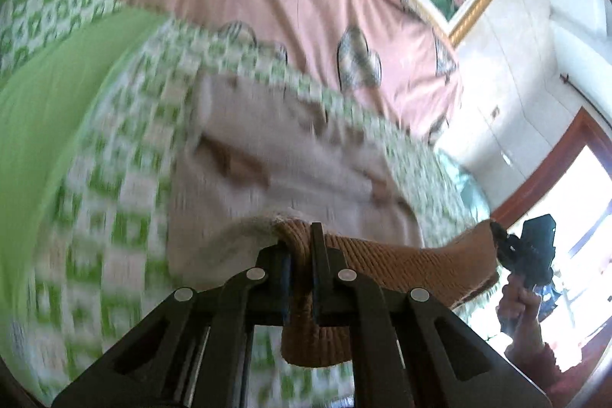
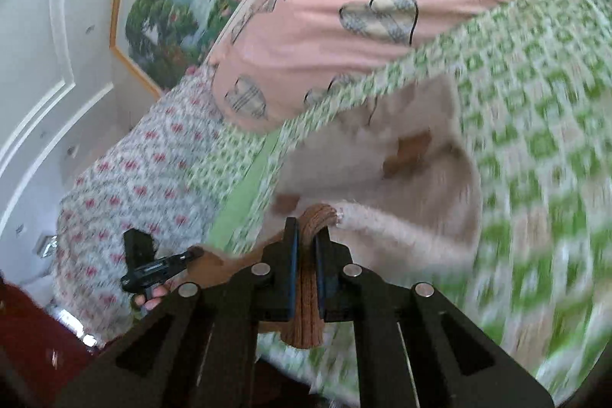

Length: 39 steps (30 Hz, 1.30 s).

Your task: Fold small clothes

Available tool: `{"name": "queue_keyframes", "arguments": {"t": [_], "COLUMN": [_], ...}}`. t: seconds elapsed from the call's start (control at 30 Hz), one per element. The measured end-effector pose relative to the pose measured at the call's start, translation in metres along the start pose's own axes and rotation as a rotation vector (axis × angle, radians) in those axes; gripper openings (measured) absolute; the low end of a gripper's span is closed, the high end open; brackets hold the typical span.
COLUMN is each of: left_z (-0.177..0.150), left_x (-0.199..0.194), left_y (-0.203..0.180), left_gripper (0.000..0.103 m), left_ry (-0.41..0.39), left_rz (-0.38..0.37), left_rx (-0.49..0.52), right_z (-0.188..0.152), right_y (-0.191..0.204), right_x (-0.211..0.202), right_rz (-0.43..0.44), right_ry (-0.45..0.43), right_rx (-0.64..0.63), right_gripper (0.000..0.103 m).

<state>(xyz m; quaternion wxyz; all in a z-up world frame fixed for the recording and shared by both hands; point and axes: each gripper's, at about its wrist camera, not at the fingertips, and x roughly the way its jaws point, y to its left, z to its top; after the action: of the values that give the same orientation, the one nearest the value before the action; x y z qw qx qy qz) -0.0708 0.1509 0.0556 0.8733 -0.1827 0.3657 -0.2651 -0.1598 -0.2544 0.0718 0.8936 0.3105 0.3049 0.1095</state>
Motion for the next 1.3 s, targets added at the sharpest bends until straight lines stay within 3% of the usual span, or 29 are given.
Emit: {"name": "queue_keyframes", "arguments": {"t": [0.27,0.57,0.77,0.87,1.0,1.07,1.13,1.3], "left_z": [0.097,0.146,0.141,0.130,0.108,0.089,0.068,0.043], "left_x": [0.089,0.186,0.244,0.253,0.227,0.213,0.210,0.241], "left_y": [0.004,0.046,0.082,0.089,0.065,0.043,0.018,-0.018], "left_gripper": [0.006,0.006,0.008,0.012,0.039,0.039,0.041,0.041], "left_ry": [-0.027,0.034,0.126,0.182,0.181,0.193,0.229,0.331], "left_rz": [0.035,0.106,0.179,0.199,0.197,0.165,0.118,0.097], "left_rx": [0.019,-0.038,-0.086,-0.101,-0.032,0.023,0.082,0.188], "right_z": [0.087,0.136,0.136,0.131,0.123,0.117,0.108,0.068], "right_y": [-0.051,-0.105,-0.139,-0.152,-0.136,-0.116,-0.091,-0.031], "right_x": [0.073,0.148,0.194,0.203,0.173,0.155,0.145,0.181], "right_rz": [-0.080,-0.182,-0.292,-0.334,-0.363,-0.374,-0.333,-0.182], "right_ry": [-0.047,-0.003,0.089,0.133,0.070,0.034,0.044,0.345], "right_rx": [0.060,0.124,0.135,0.168,0.146,0.088,0.018,-0.249], "right_gripper": [0.009,0.009,0.010,0.014,0.034,0.034,0.034,0.034]}}
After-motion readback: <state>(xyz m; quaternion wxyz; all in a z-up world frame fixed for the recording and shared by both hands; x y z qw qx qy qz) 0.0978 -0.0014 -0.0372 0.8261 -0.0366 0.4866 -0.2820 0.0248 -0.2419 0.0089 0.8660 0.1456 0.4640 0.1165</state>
